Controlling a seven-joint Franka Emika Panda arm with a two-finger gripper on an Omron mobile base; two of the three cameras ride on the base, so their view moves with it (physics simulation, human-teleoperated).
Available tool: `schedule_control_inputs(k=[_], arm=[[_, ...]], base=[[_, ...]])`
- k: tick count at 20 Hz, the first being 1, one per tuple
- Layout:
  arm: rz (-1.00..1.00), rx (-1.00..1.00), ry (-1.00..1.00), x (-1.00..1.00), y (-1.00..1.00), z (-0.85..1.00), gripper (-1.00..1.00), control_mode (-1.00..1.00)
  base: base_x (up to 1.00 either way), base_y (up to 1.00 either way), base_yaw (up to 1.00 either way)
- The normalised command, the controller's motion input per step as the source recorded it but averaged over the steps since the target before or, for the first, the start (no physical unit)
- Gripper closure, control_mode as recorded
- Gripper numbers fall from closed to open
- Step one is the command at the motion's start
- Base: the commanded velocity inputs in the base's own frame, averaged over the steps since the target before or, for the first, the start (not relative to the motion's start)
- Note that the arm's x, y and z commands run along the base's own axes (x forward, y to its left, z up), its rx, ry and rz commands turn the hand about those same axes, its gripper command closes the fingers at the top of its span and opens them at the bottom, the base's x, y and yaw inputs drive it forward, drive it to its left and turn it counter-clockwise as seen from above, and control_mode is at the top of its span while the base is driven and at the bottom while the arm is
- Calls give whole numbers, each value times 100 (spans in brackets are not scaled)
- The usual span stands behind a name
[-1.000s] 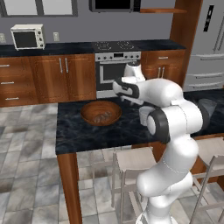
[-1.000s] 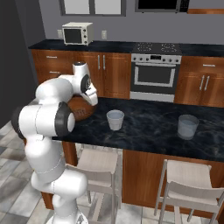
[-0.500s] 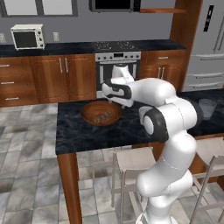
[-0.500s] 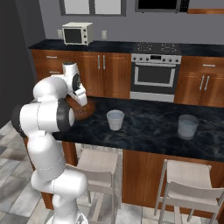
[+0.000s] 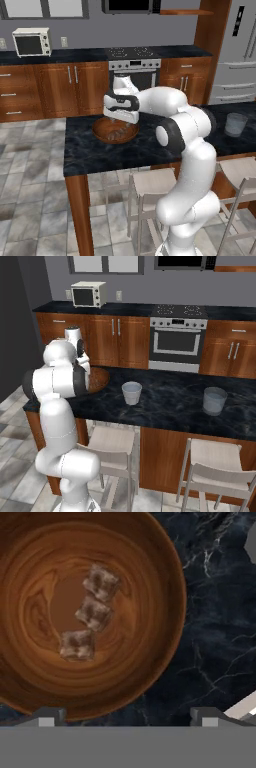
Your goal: There are four ice cubes in the ice bowl. Place two ice cubes in each glass of water.
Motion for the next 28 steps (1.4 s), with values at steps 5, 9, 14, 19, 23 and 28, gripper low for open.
schedule_control_inputs(k=[5,9,14,19,23,28], arm=[[4,0,8,29,31,-35,-100,-100],[6,0,3,14,8,-37,-100,-100],[8,0,1,2,1,-33,-100,-100],[10,0,0,-5,0,-32,-100,-100],[8,0,0,-1,0,-30,-100,-100],[6,0,0,11,0,-22,-100,-100]], base=[[0,0,0],[0,0,0],[0,0,0],[0,0,0],[0,0,0],[0,0,0]])
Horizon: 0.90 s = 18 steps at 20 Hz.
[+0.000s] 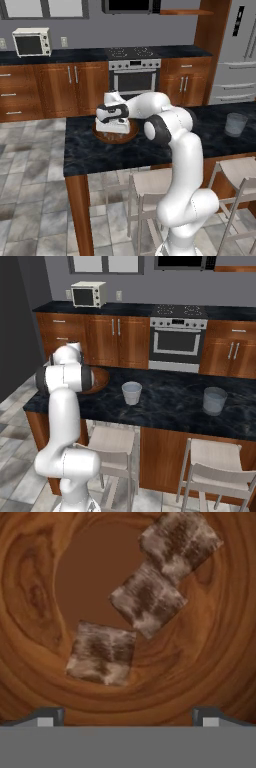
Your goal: There are four ice cubes in the ice bowl. Place two ice cubes in each glass of water.
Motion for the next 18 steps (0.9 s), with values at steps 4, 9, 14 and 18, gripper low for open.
schedule_control_inputs(k=[4,9,14,18], arm=[[6,0,0,17,0,-19,-100,-100],[4,0,0,19,1,-14,-100,-100],[2,0,0,16,8,-10,-100,-100],[0,0,0,16,14,-9,-100,-100]], base=[[0,0,0],[0,0,0],[0,0,0],[0,0,0]])
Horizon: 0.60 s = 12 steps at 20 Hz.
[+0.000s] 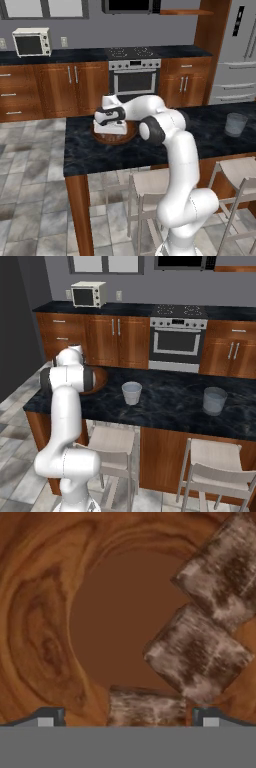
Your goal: There are four ice cubes in the ice bowl. Place two ice cubes in each glass of water.
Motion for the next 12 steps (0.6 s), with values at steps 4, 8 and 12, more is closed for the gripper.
schedule_control_inputs(k=[4,8,12], arm=[[1,0,0,14,8,-16,-100,-100],[0,0,0,3,0,-25,-100,-100],[0,0,0,0,0,-28,100,-100]], base=[[0,0,0],[0,0,0],[0,0,0]])
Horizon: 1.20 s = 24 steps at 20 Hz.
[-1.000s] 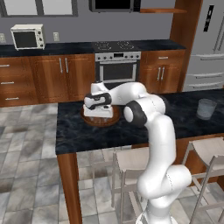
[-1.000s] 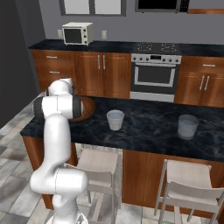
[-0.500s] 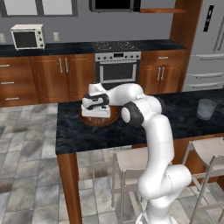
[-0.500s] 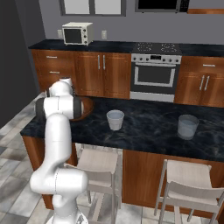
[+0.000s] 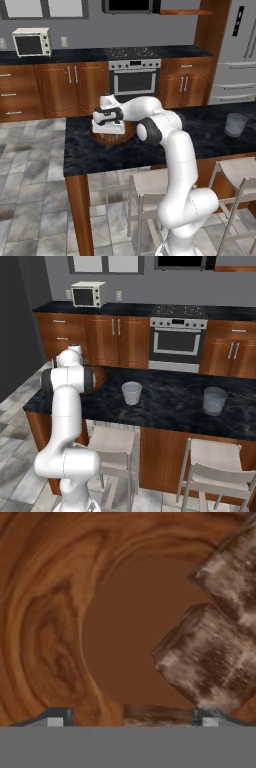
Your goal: There are four ice cubes in the ice bowl. Place two ice cubes in each glass of water.
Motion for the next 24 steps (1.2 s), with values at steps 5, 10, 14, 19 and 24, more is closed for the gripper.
schedule_control_inputs(k=[5,10,14,19,24], arm=[[0,0,0,0,0,-27,100,-100],[0,0,1,0,0,-29,100,-100],[0,1,0,-1,0,-14,100,-100],[0,18,-6,-23,0,24,100,-100],[0,24,-25,-17,-10,79,100,-100]], base=[[0,0,0],[0,0,0],[0,0,0],[0,0,0],[0,0,0]])
